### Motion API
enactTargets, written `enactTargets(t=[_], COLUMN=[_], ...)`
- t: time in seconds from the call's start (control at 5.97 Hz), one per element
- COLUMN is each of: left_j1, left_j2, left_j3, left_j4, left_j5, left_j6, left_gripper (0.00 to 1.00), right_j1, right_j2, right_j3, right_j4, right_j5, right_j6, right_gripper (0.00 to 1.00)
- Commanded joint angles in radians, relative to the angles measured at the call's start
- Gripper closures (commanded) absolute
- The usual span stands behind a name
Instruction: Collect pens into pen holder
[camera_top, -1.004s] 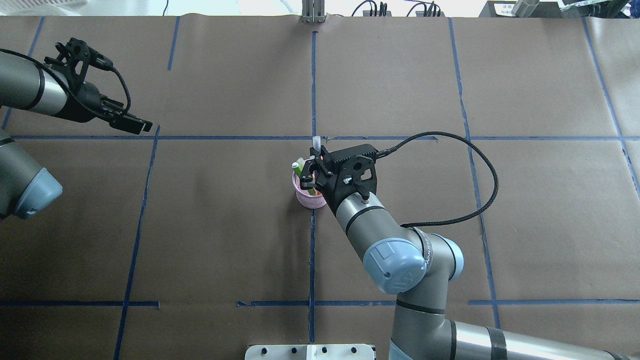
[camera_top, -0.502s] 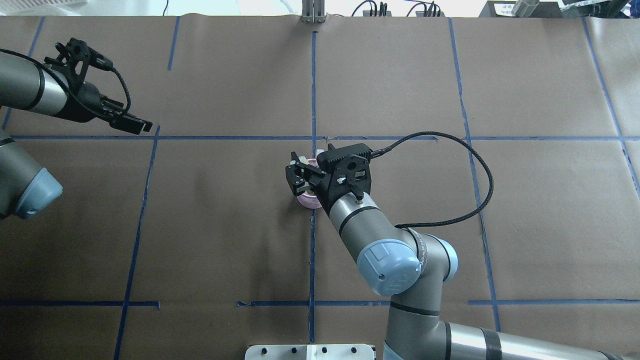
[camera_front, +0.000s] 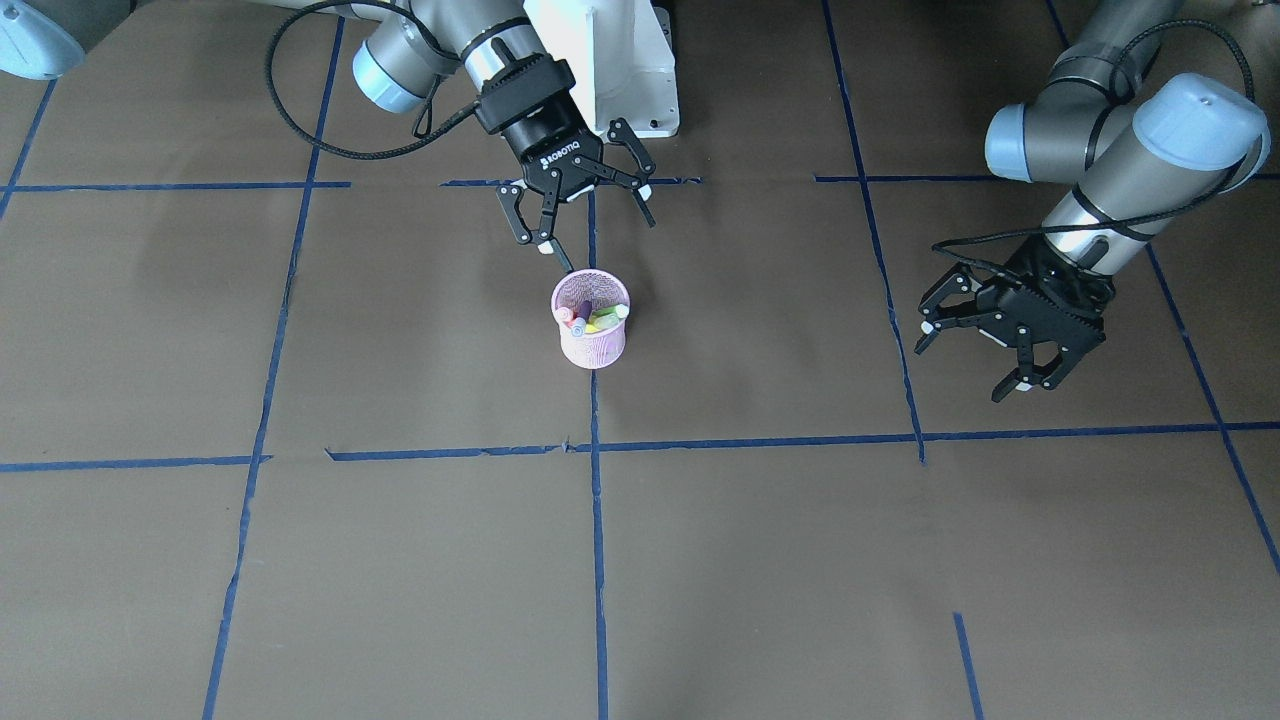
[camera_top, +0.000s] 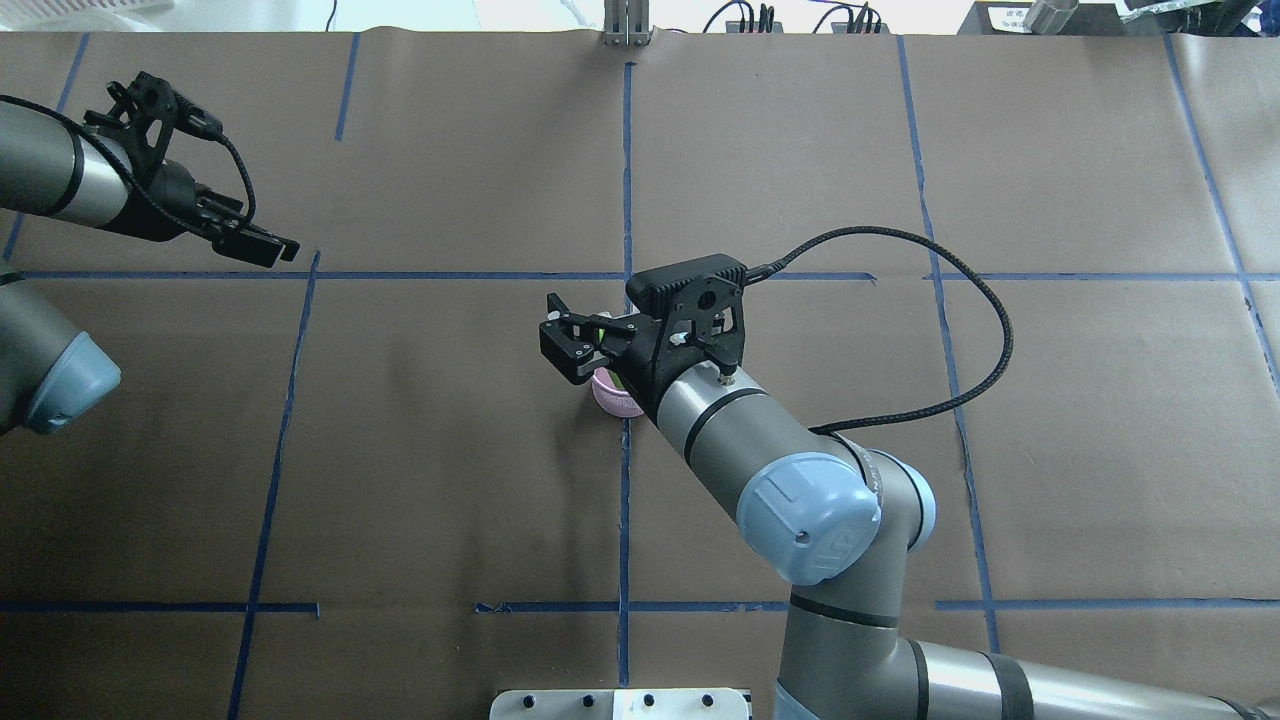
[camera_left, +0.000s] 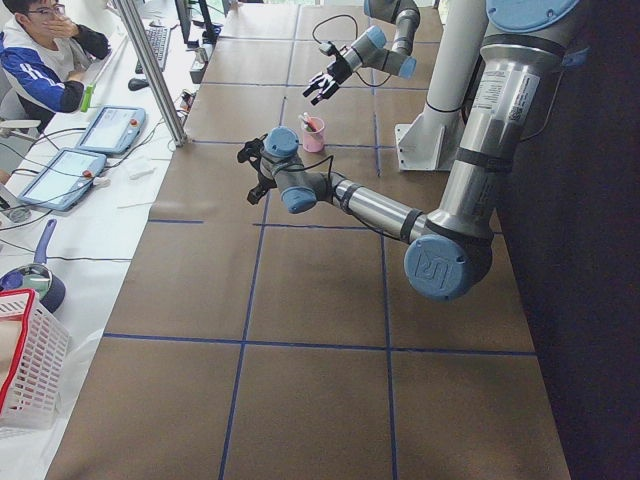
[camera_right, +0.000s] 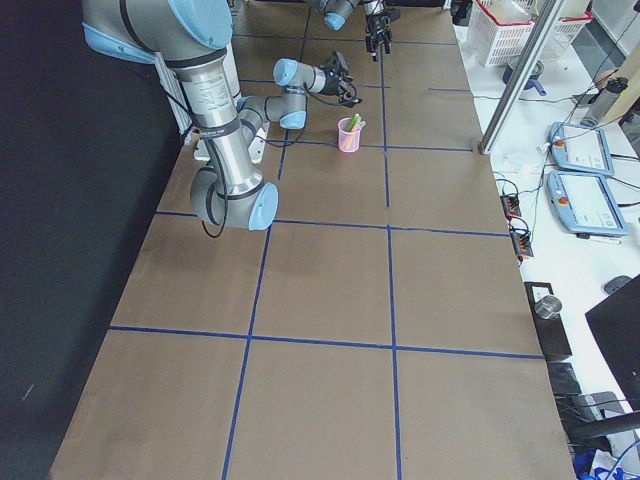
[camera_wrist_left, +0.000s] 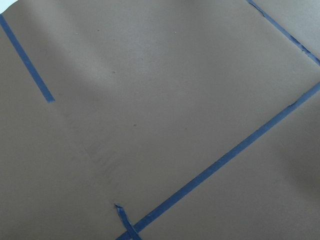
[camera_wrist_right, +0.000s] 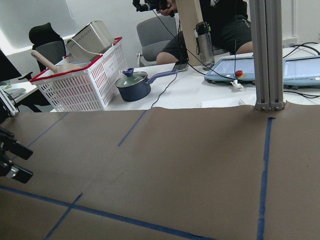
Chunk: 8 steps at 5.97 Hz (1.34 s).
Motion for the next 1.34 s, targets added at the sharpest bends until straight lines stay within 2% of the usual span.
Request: enactTargets(t=[0.0,0.17,0.33,0.5,0.67,0.84,1.0,1.17], left_j1=[-0.094,-0.147,-0.213,-0.298,-0.355,-0.435,-0.484,-0.512], left_j2=[0.002,0.001,0.002,0.005,0.007,0.045,0.064,0.103], left_j3=[-0.001,-0.004,-0.004,-0.010,-0.003,0.000,0.013,0.043], left_j4=[0.109,0.200,0.321,0.459,0.572,0.613,0.647,0.681], left_j5=[-0.059,-0.076,-0.124,-0.177,-0.176,-0.178,-0.173,-0.172], left_j6=[0.092,0.147,0.148,0.151,0.211,0.311,0.339,0.339], left_gripper=[0.00,0.00,0.00,0.00,0.00,0.00,0.00,0.00], right_j1=[0.117,0.252,0.421,0.557,0.695,0.830,0.942,1.051], right_j2=[-0.026,-0.059,-0.068,-0.141,-0.225,-0.238,-0.254,-0.267], right_j3=[0.117,0.183,0.191,0.190,0.144,0.024,-0.070,-0.184], right_j4=[-0.273,-0.498,-0.731,-0.798,-0.802,-0.799,-0.801,-0.798], right_j5=[0.192,0.388,0.644,0.774,0.875,1.024,1.148,1.230], right_j6=[0.075,0.076,0.030,-0.219,-0.396,-0.438,-0.587,-0.737], right_gripper=[0.00,0.00,0.00,0.00,0.00,0.00,0.00,0.00])
